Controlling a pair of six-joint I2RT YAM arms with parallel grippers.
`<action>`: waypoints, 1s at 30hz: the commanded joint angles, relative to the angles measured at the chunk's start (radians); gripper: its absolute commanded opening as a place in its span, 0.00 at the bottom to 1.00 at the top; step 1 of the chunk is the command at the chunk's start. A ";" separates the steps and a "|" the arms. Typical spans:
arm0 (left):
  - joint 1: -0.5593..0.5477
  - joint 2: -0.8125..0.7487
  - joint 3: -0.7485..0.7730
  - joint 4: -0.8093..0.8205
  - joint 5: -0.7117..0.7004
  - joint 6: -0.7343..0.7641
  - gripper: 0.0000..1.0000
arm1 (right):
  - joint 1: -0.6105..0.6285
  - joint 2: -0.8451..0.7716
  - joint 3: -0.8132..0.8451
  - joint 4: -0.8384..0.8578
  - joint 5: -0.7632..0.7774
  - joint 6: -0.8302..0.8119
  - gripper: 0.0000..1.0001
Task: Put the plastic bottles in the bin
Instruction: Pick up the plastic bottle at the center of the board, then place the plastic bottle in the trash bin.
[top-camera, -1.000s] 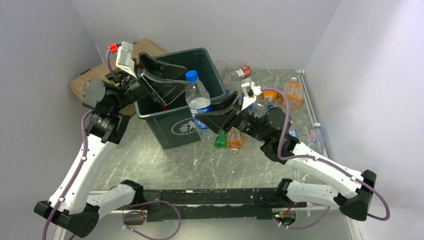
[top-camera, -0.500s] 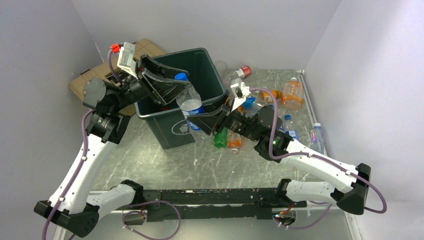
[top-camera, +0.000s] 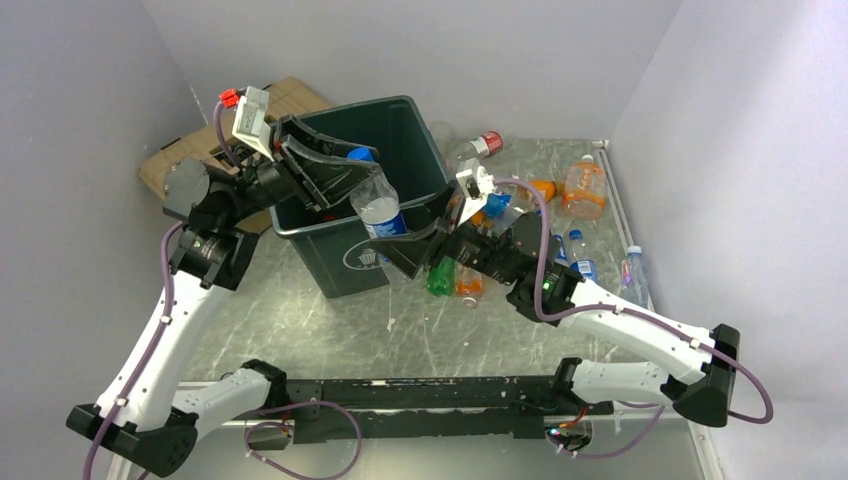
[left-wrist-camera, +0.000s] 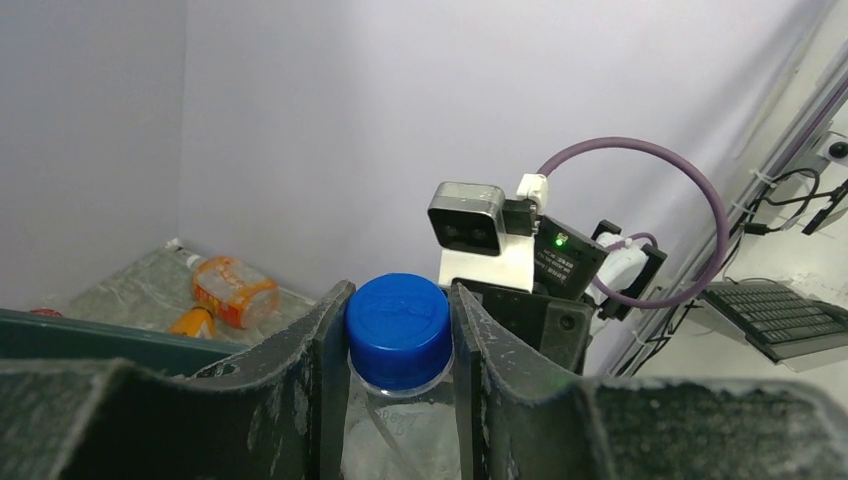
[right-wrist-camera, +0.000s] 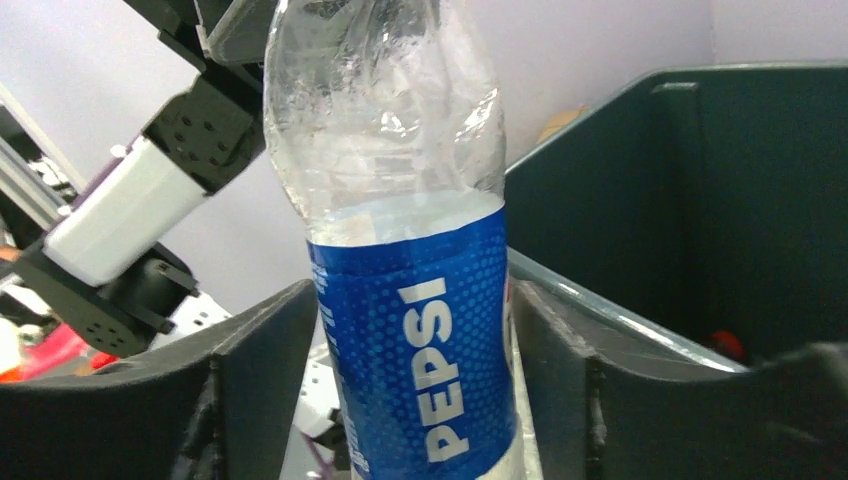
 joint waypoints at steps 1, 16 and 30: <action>-0.003 -0.051 0.001 0.016 -0.040 0.019 0.00 | 0.010 -0.018 0.052 -0.020 0.017 0.011 0.87; -0.003 -0.077 0.181 -0.116 -0.394 0.277 0.00 | 0.009 -0.421 0.071 -0.447 0.277 -0.102 1.00; -0.003 0.163 0.423 -0.369 -0.711 0.717 0.00 | 0.009 -0.716 -0.256 -0.772 0.705 0.098 1.00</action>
